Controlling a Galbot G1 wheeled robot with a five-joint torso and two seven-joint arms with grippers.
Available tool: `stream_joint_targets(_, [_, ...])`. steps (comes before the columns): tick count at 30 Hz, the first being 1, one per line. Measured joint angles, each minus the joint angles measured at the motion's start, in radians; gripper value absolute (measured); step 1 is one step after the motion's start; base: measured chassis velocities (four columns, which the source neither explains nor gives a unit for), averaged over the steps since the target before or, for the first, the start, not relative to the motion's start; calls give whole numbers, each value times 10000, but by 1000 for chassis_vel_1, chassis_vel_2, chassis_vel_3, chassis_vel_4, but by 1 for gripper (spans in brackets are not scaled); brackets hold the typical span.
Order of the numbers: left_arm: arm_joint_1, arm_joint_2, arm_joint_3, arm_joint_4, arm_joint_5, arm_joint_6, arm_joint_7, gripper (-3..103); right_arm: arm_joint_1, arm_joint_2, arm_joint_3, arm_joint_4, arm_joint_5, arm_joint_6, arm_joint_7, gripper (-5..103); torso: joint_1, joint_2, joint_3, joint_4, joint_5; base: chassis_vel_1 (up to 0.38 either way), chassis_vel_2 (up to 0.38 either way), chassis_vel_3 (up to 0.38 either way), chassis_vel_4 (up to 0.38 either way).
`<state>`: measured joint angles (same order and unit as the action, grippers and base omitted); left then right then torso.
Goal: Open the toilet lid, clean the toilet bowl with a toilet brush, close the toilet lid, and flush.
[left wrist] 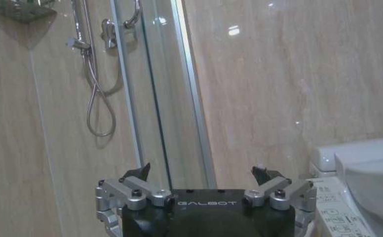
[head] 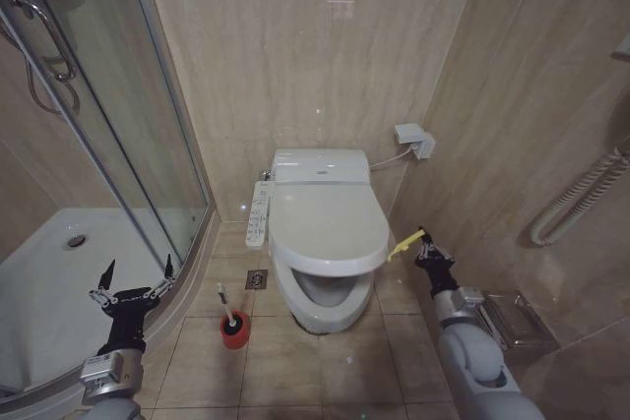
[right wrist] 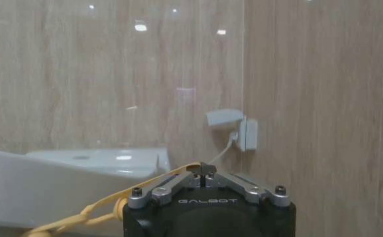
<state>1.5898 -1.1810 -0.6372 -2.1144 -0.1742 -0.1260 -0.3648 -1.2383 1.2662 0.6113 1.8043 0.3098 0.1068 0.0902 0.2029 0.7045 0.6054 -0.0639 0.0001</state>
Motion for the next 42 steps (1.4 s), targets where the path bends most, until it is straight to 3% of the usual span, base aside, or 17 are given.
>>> stream_joint_targets(11, [-1, 0, -1, 0, 0, 0, -2, 100, 2017, -463, -115, -490, 677, -883, 607, 0, 0, 1, -1, 6, -5, 0, 0, 0, 0])
stream_joint_targets(25, [2, 0, 0, 0, 0, 0, 1, 100, 4681, -617, -817, -3068, 775, -814, 694, 0, -1, 1, -1, 0, -4, 0, 0, 0, 0])
stream_joint_targets(33, [1, 0, 0, 0, 0, 0, 0, 100, 6565, -501, -1730, -4833, 613, -724, 807, 0, 2, 1, 1, -6, -1, 0, 0, 0, 0])
stream_joint_targets(42, [0, 0, 0, 0, 0, 0, -1, 100, 7694, -218, -2337, -6024, 459, -628, 806, 0, 3, 0, 3, -8, 1, 0, 0, 0, 0])
